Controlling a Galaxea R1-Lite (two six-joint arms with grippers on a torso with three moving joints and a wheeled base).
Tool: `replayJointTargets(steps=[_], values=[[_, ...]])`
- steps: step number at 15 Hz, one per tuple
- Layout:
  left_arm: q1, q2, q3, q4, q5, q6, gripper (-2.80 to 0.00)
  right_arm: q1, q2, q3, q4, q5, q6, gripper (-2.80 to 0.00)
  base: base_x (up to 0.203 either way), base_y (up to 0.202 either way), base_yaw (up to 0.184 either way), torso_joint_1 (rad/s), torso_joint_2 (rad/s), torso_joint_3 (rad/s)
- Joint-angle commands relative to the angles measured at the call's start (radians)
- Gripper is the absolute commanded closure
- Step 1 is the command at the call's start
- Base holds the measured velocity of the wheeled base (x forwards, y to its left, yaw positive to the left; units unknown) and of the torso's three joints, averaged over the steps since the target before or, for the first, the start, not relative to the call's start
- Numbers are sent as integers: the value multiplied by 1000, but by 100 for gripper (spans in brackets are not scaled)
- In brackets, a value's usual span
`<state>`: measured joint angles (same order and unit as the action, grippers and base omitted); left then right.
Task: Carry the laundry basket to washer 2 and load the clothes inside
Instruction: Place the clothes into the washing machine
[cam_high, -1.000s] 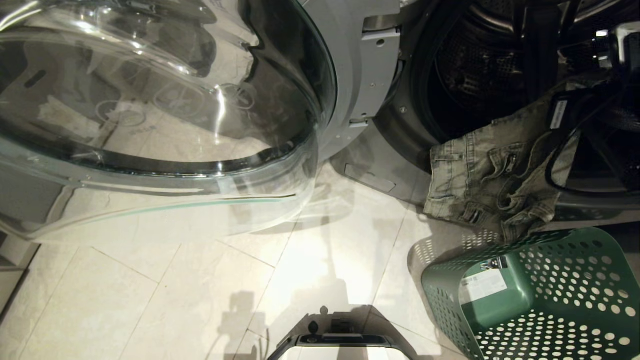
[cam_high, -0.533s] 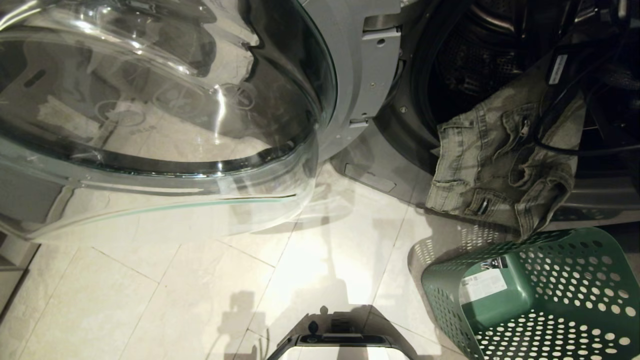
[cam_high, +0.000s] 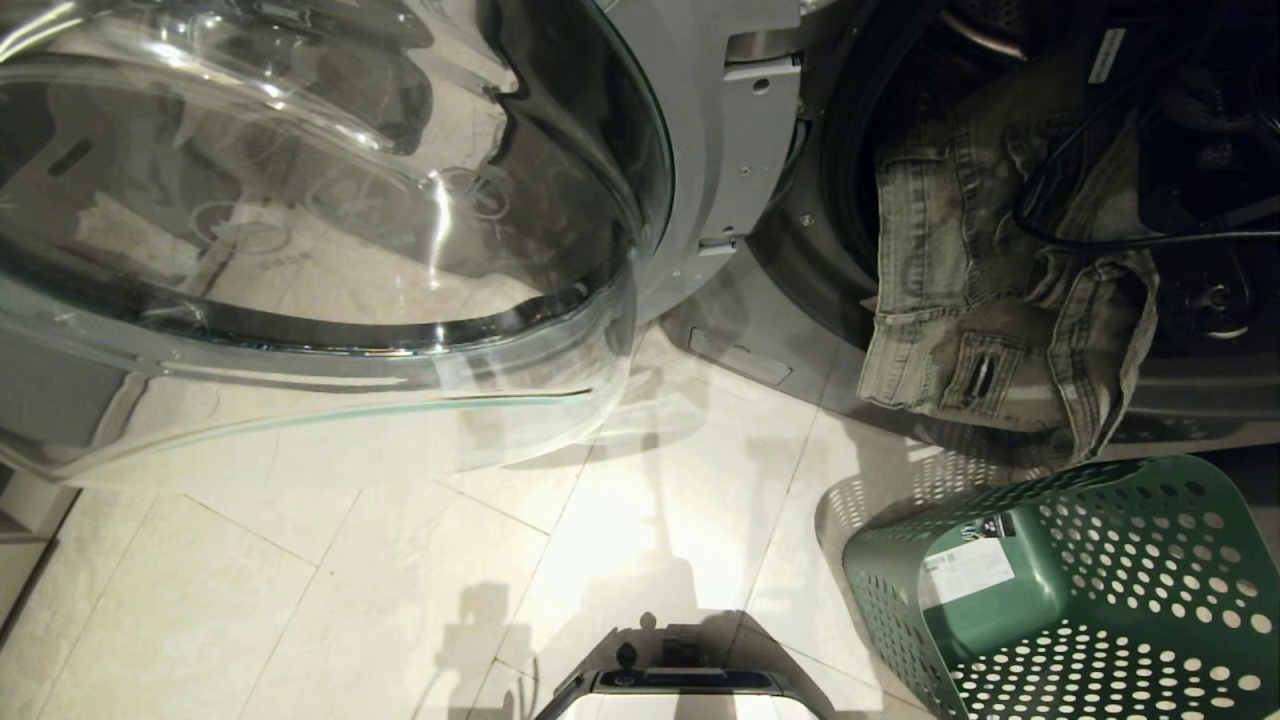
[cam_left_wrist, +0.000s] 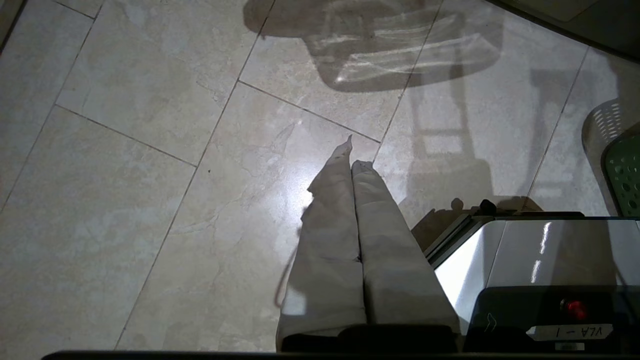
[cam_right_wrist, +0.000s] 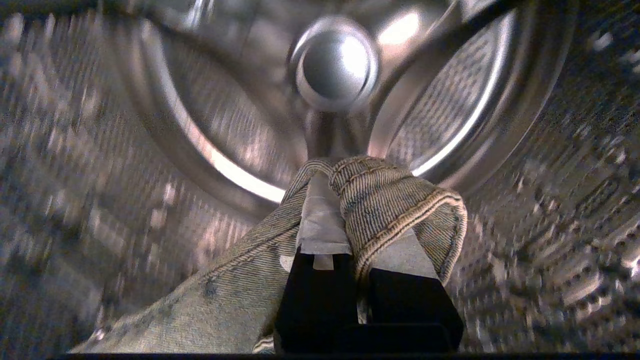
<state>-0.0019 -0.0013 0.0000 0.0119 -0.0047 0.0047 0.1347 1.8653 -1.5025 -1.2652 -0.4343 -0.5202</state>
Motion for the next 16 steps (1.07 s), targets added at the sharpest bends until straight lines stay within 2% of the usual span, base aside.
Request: replayJointTargets(steps=[1, 5, 8, 11, 13, 16], values=[[-1, 0, 2, 0, 0, 0, 0, 1, 61, -60, -44, -4, -8, 0, 0, 0, 0, 0, 0, 0], [0, 0, 2, 0, 0, 0, 0, 0, 136, -196, -203, -14, -62, 0, 0, 0, 0, 0, 0, 0], [0, 0, 2, 0, 0, 0, 0, 0, 152, -225, -231, -18, -85, 0, 0, 0, 0, 0, 0, 0], [0, 0, 2, 0, 0, 0, 0, 2, 149, -202, -152, -105, -59, 0, 0, 0, 0, 0, 0, 0], [0, 0, 2, 0, 0, 0, 0, 1, 147, -207, -51, -118, -7, 0, 0, 0, 0, 0, 0, 0], [-1, 0, 2, 0, 0, 0, 0, 0, 132, -207, 19, -116, 1, 0, 0, 0, 0, 0, 0, 0]])
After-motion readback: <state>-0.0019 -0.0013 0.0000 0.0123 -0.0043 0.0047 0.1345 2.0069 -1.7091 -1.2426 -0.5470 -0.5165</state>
